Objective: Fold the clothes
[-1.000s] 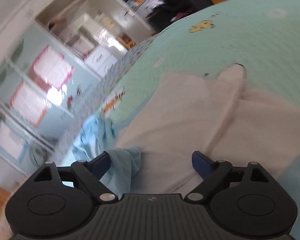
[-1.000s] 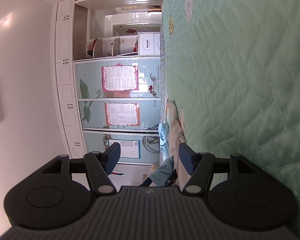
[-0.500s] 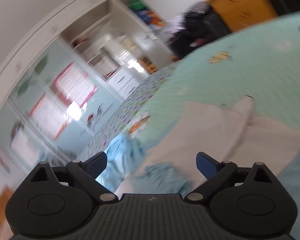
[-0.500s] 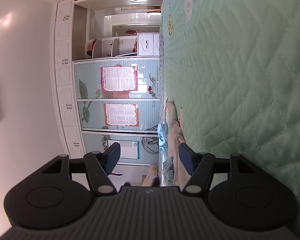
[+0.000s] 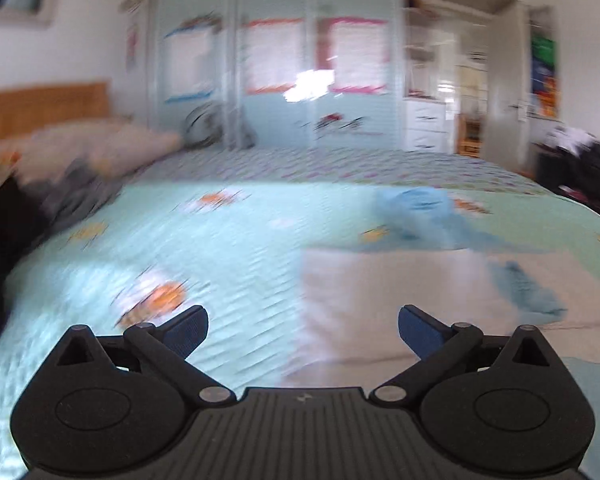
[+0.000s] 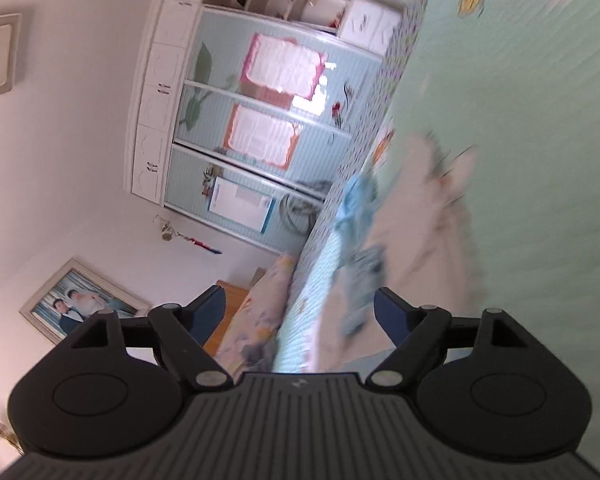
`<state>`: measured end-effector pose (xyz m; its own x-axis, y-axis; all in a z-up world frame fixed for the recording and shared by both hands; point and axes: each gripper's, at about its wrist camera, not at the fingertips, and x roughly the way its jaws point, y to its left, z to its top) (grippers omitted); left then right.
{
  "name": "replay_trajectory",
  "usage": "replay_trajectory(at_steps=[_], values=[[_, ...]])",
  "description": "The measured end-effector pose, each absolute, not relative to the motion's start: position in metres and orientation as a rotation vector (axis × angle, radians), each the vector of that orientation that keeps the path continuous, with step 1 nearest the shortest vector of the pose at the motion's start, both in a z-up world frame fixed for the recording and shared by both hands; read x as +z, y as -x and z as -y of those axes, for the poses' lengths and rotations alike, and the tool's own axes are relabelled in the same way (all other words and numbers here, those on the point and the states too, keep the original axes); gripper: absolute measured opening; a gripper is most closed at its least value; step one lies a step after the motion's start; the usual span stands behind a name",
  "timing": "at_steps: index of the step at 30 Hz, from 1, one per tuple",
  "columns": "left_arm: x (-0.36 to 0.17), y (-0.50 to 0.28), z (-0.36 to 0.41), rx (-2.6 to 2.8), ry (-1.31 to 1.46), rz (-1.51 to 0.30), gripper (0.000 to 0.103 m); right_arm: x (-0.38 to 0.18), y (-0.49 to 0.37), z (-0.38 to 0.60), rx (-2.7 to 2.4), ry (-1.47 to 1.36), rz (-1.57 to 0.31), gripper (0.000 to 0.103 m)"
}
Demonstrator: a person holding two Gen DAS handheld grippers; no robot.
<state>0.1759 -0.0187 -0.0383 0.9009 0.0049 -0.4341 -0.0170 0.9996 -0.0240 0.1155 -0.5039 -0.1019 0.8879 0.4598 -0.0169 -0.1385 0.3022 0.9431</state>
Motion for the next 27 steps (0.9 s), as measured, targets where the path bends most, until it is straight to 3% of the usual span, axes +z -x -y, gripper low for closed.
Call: replay_trajectory(at_steps=[5, 12, 16, 18, 23, 27], values=[[-0.058, -0.168, -0.039, 0.102, 0.110, -0.478, 0.102, -0.067, -0.204, 0.447, 0.400, -1.177, -0.439, 0.084], [-0.092, -0.171, -0.034, 0.092, 0.023, -0.491, 0.102, -0.060, -0.315, 0.360, 0.325, -0.969, -0.657, 0.084], [-0.097, -0.179, -0.048, 0.072, 0.107, -0.536, 0.102, -0.070, -0.347, 0.327, 0.197, -0.664, -0.753, 0.083], [-0.099, -0.180, -0.052, 0.071, 0.131, -0.546, 0.102, -0.067, -0.346, 0.339, 0.094, -0.550, -0.739, 0.076], [-0.102, -0.182, -0.053, 0.074, 0.139, -0.568, 0.102, -0.043, -0.311, 0.410, -0.185, -0.544, -0.587, 0.079], [-0.103, -0.180, -0.050, 0.076, 0.130, -0.567, 0.102, -0.041, -0.314, 0.398, -0.047, -0.567, -0.609, 0.080]])
